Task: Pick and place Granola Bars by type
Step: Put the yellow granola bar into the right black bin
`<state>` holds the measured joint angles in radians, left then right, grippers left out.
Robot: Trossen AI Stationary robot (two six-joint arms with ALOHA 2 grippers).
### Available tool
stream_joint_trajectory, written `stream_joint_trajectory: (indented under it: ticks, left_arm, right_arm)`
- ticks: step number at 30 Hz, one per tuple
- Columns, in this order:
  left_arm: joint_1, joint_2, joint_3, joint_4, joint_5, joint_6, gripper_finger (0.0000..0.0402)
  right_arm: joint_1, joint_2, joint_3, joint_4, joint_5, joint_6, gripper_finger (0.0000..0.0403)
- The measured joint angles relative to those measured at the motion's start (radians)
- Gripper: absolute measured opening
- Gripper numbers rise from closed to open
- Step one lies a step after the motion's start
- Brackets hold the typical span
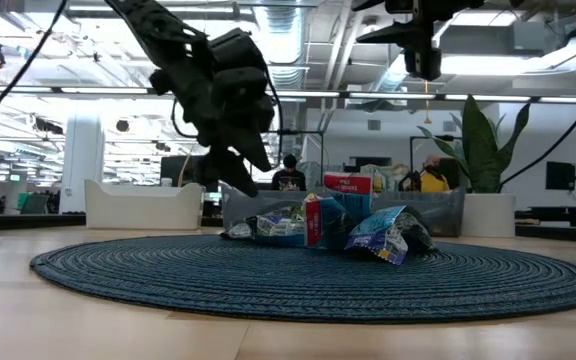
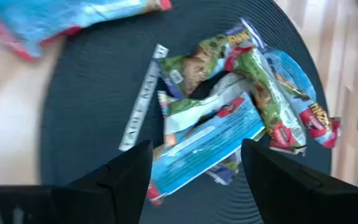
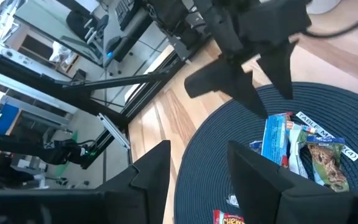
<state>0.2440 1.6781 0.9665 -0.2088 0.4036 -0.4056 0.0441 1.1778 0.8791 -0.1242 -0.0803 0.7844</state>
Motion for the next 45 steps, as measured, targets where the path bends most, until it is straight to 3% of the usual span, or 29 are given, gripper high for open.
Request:
stream_joint_trajectory:
  ticks: [8,16,25,31,34,45]
  left_arm:
    - [-0.002,0.097,0.048,0.002,0.045,0.000,0.0238]
    - [-0.003,0.109,0.048,0.006,-0.002,0.002,0.0238]
    - [-0.002,0.203,0.050,0.054,0.054,-0.043,0.0238]
    - [0.005,0.202,0.049,0.092,0.043,-0.037,0.0238]
    - [0.015,0.201,0.060,0.114,0.089,-0.058,0.0237]
    - [0.018,0.207,0.084,0.109,0.134,-0.060,0.0182]
  right_arm:
    - [0.000,-0.003,0.000,-0.001,-0.005,-0.015,0.0147]
    - [-0.001,-0.055,0.000,-0.003,-0.010,-0.052,0.0147]
    - [-0.001,-0.124,0.000,-0.027,0.023,-0.085,0.0147]
    - [-0.001,-0.125,0.000,-0.075,0.026,-0.080,0.0147]
    - [-0.001,-0.124,0.000,-0.084,0.026,-0.079,0.0147]
    - [-0.001,-0.124,0.000,-0.081,0.027,-0.085,0.0147]
